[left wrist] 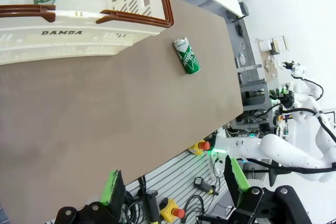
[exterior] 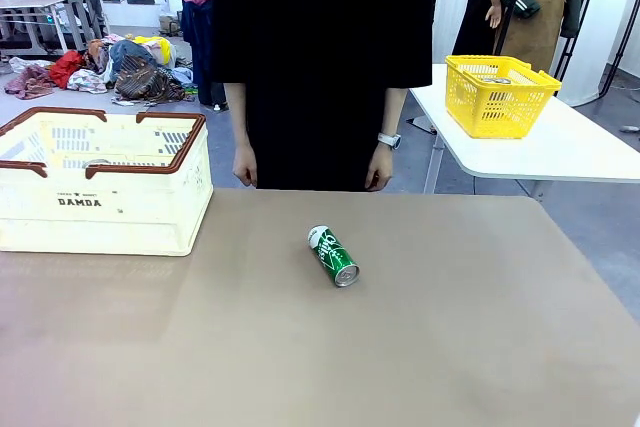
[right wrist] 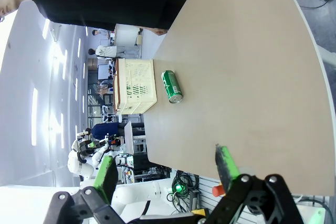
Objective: Place the drinks into the Shopping basket.
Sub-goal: Pick up one drink and place it into the Shopping basket.
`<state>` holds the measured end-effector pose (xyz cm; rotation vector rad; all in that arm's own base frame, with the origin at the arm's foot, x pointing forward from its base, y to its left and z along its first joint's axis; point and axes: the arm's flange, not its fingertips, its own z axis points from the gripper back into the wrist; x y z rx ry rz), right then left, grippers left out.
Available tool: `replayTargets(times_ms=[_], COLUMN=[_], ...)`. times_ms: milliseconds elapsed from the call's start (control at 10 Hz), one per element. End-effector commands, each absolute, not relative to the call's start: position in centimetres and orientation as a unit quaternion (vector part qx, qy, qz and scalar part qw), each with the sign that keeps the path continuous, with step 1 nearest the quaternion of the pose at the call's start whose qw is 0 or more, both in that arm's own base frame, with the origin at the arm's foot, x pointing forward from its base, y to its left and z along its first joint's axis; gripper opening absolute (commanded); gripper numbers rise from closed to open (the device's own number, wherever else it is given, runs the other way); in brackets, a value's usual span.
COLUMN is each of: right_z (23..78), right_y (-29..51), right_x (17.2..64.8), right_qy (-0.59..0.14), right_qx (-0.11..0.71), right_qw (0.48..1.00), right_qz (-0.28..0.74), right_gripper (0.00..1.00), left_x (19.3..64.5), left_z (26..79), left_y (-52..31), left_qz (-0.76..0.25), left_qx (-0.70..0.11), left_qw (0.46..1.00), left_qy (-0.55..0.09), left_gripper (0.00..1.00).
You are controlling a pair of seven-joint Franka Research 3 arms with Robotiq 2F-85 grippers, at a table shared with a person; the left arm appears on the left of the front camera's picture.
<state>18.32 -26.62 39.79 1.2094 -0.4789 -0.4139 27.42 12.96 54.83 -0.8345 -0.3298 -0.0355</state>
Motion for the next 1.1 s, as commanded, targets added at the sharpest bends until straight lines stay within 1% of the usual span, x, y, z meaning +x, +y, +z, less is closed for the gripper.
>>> replayTargets(times_ms=[0,1000], right_z=[39.93,39.93], right_y=[-26.67,-26.67], right_x=[18.47,18.47], right_qy=[-0.234,-0.234], right_qx=[0.563,0.563], right_qw=[0.771,0.771], right_qz=[-0.183,-0.183], right_gripper=[1.0,1.0], left_x=[27.29,27.42], left_z=[54.6,54.84], left_y=[12.73,12.96], left_qz=[-0.018,-0.017], left_qx=[-0.41,-0.404], left_qw=[0.897,0.901], left_qy=[-0.165,-0.16], left_gripper=[1.0,1.0])
